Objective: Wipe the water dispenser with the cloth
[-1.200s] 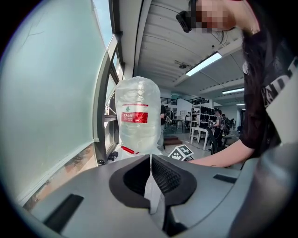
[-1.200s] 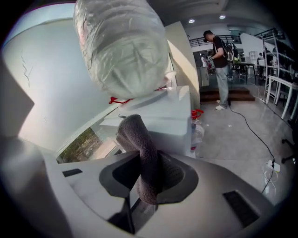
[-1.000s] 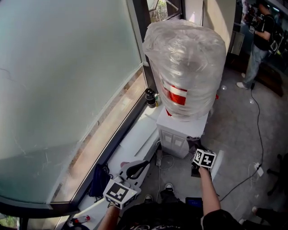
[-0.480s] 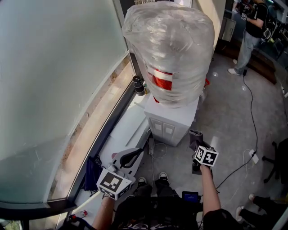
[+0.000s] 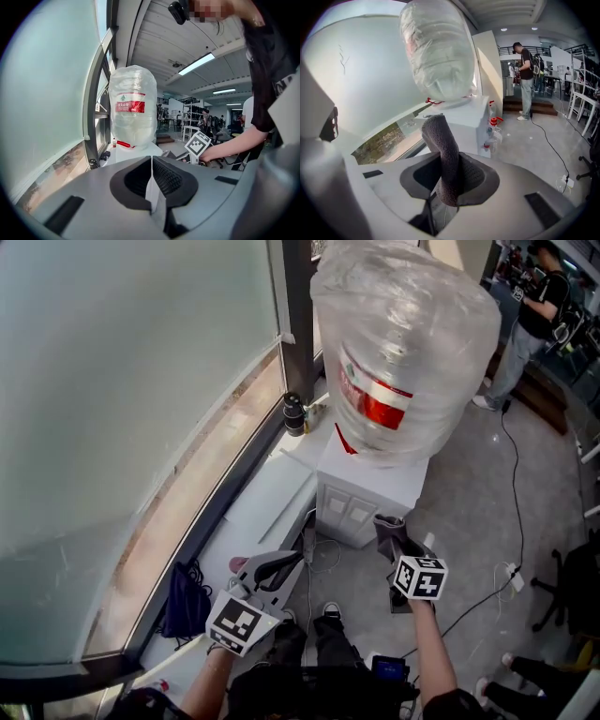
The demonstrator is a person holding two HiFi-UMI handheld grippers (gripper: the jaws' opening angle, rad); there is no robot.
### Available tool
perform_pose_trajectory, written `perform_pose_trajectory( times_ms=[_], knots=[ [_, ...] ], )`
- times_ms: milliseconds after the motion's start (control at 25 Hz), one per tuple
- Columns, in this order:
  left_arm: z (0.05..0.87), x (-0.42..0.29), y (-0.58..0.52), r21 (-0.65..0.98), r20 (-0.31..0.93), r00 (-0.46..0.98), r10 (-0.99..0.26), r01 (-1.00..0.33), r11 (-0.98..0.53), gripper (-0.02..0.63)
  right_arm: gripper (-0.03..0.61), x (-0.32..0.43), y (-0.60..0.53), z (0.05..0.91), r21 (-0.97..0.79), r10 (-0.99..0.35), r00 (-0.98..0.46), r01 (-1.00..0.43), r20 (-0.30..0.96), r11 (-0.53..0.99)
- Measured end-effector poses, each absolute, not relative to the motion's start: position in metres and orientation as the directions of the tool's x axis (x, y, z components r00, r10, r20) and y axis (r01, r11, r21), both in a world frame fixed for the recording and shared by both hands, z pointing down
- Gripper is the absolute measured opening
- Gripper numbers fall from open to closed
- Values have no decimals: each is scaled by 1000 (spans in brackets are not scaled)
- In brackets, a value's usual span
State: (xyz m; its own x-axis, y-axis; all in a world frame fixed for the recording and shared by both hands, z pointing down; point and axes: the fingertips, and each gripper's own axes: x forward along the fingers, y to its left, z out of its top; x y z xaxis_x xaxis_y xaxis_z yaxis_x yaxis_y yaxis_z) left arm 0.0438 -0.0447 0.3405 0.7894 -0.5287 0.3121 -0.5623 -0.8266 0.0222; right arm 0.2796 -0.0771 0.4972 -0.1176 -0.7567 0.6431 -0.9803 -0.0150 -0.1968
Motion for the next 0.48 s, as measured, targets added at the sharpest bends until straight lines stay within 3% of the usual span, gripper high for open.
perform_pose_trajectory(
  times_ms=[480],
  knots=[
    [384, -42, -41, 66, 299, 774, -558, -600, -797, 20, 106, 191, -170, 456, -91, -824, -120, -992, 554, 83]
  ],
)
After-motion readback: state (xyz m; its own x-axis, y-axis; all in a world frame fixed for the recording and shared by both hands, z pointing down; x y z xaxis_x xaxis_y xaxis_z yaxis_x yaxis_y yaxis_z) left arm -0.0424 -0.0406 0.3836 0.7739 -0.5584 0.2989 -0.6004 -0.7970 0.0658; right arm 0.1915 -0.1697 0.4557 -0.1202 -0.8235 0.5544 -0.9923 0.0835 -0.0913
